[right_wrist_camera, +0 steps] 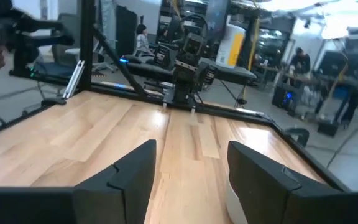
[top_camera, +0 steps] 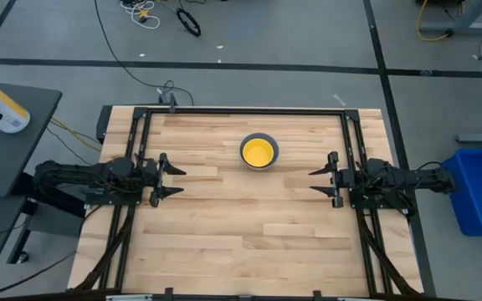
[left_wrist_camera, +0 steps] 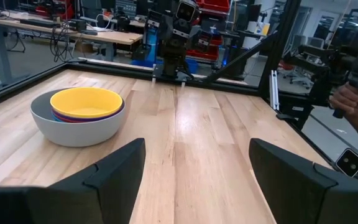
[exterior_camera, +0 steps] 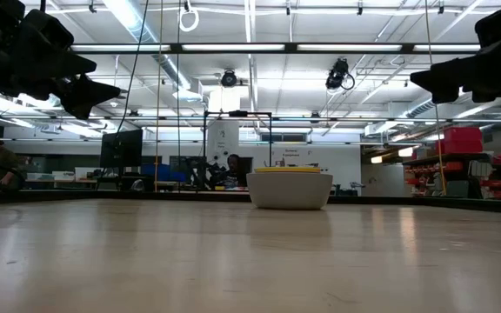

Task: Nest bowls inside each other
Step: Return to home position

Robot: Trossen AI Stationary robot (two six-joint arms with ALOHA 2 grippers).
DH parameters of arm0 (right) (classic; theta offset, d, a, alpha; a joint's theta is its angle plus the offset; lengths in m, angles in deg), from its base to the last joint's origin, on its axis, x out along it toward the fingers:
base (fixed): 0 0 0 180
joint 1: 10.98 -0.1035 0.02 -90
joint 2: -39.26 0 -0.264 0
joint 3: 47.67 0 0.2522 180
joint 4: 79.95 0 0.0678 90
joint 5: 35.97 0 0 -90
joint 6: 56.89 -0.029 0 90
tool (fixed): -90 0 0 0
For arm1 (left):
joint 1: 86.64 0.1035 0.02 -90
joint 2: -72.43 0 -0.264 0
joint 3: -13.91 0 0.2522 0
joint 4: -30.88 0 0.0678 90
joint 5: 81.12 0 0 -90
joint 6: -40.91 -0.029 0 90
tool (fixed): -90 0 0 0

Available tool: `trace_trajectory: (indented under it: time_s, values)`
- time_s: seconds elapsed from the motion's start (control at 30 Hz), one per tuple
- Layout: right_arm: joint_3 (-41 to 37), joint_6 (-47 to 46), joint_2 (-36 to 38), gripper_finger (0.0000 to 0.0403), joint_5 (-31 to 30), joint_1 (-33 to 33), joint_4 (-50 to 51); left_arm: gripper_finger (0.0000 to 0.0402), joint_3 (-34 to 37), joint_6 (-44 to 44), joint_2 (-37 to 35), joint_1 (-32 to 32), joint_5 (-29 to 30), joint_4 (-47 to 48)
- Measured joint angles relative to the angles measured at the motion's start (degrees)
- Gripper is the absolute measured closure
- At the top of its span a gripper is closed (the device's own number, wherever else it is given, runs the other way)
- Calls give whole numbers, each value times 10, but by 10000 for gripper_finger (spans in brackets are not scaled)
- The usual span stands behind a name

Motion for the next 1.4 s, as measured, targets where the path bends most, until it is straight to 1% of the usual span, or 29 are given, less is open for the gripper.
trace_trajectory:
  time_s: [0.13, 0.2, 0.37, 0.5, 0.63, 0.8, 0.87, 0.93, 1.03, 1.2, 1.4]
  values:
    - [0, 26, 7, 201, 26, 0, -32, 107, 0, 1, 0, 0, 0, 0]
    - [0, 30, 7, 203, 28, 0, -36, 107, 0, 1, 0, 0, 0, 0]
    - [0, 29, 6, 198, 25, 0, -1, 107, 0, -1, 0, 0, 4, -2]
    - [0, 2, -8, 190, 13, 0, -2, 107, 0, 1, 0, 0, 15, -3]
    - [0, -1, -12, 183, 13, 0, -2, 107, 0, 0, 0, 0, 14, -17]
    - [0, -1, -11, 175, 12, 0, -2, 107, 1, -35, 0, 0, 22, -27]
    - [0, 14, -11, 173, 12, 0, -2, 107, 1, -59, 0, 0, 22, -28]
    - [0, 36, -11, 170, 12, 0, -2, 107, 1, -60, 0, 0, 22, -29]
    - [0, 43, -11, 166, 6, 0, -2, 107, 1, -59, 0, 0, 22, -21]
    - [0, 16, -12, 158, -29, 0, -3, 107, 1, -66, 0, 0, 20, -20]
    - [0, -32, -11, 147, -29, 0, -3, 107, 0, -66, 0, 0, 20, -19]
